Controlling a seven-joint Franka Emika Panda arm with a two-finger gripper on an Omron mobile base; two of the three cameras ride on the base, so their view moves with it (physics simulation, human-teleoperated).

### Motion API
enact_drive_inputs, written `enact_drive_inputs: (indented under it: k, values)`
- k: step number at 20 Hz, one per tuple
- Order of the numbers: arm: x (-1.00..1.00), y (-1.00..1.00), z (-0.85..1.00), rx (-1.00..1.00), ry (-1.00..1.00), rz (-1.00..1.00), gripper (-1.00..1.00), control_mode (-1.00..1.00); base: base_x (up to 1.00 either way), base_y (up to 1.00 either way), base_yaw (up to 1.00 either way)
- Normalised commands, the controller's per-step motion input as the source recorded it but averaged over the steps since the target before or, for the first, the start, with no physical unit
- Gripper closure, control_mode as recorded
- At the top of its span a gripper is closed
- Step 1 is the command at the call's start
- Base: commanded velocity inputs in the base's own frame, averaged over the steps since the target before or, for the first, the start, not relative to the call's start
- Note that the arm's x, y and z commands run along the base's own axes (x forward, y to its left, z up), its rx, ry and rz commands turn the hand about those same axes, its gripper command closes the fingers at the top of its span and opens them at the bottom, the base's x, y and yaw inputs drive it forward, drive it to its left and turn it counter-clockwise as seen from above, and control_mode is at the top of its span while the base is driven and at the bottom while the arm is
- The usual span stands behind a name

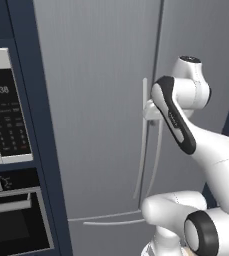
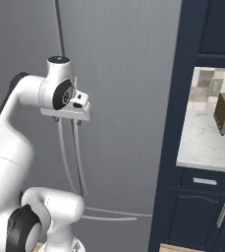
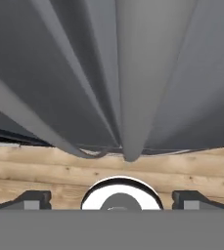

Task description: Retrieve the orange and apple from the fridge and place them into the bowl on the dining table.

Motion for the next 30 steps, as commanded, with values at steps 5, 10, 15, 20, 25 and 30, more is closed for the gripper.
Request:
enact_drive_inputs:
  k: [5,10,15,20,25,30]
  values:
    - [-0.42,0.00,-0.01,0.00,-0.05,0.00,-1.00,-1.00,0.00,0.00,0.00]
    - [-0.34,0.00,-0.20,0.00,-0.24,0.00,-1.00,-1.00,0.00,0.00,0.00]
    - [-0.15,0.00,-0.19,0.00,-0.38,0.00,-1.00,-1.00,0.00,0.00,0.00]
    - [-0.06,0.00,-0.03,0.00,-0.23,0.00,-1.00,-1.00,0.00,0.00,0.00]
    - [-0.01,0.00,0.00,0.00,-0.14,0.00,-1.00,-1.00,0.00,0.00,0.00]
    - [0.00,0.00,0.00,0.00,0.00,0.00,-1.00,1.00,0.00,0.00,0.00]
